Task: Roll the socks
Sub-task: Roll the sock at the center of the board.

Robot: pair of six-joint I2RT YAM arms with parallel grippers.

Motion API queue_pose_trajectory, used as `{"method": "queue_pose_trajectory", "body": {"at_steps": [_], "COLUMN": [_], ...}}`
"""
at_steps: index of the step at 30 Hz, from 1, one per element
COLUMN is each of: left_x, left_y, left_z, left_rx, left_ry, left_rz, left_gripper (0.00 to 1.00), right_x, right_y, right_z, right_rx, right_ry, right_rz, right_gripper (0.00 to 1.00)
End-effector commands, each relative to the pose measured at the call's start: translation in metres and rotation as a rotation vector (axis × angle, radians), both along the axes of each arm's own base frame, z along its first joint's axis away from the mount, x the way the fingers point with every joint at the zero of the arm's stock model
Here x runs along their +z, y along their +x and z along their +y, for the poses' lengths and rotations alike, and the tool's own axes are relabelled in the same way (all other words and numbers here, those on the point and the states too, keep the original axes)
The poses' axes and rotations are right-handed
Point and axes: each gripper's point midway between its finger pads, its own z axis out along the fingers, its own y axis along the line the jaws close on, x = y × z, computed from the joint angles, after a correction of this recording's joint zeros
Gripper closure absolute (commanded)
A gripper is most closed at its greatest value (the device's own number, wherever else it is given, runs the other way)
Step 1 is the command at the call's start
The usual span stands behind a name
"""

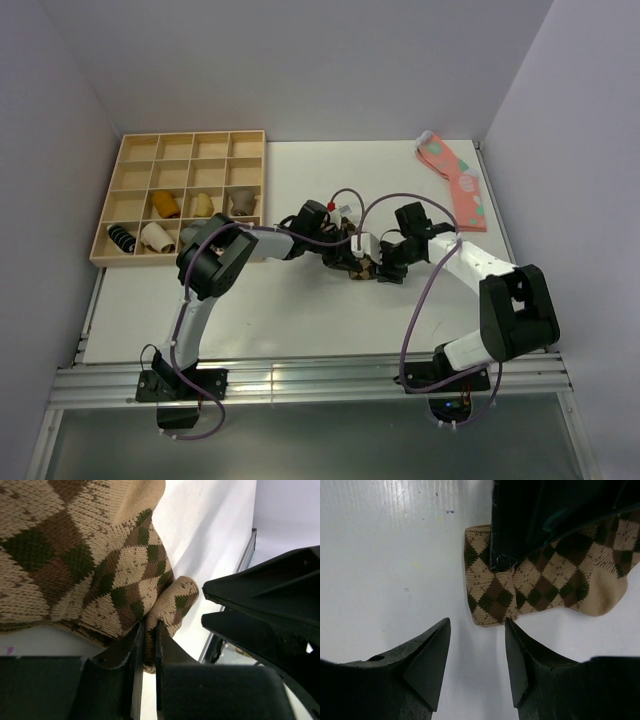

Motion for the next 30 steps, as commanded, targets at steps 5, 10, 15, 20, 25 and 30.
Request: {"method": "queue_pose_trajectory", "body": {"at_steps": [5, 10, 15, 20, 25, 30], "left_x": [-0.085, -0.087, -0.090, -0.090, -0.090, -0.090], "left_y": [-0.049, -0.050, -0.051, -0.051, -0.050, -0.049], "left_z": [0.046, 0.048, 0.049, 0.050, 0.051, 0.051], "left_rx": [-0.028, -0.032, -0.038, -0.039, -0.037, -0.034], "left_ry": [0.240, 0.233, 0.233, 0.225, 0.217, 0.207], "left_rz": [0.210, 0.220, 0.231, 0.237, 0.246, 0.253], "left_gripper": [1.00, 1.00, 1.00, 1.00, 1.00, 1.00], "right_x": [0.001, -0.002, -0.004, -0.014, -0.025, -0.028], "right_y": [0.010, 0.007, 0.000, -0.001, -0.006, -0.006], "right_z": [0.012, 0.015, 0.020, 0.019, 0.017, 0.017], "right_rx": [0.058, 0.078, 0.110, 0.127, 0.144, 0.156], "right_ry": [-0.035, -0.046, -0.058, -0.090, -0.123, -0.152], "right_rz": [-0.146, -0.162, -0.177, -0.160, -0.122, -0.126], "right_gripper": [0.46, 0.49, 0.50, 0.50, 0.50, 0.50]}}
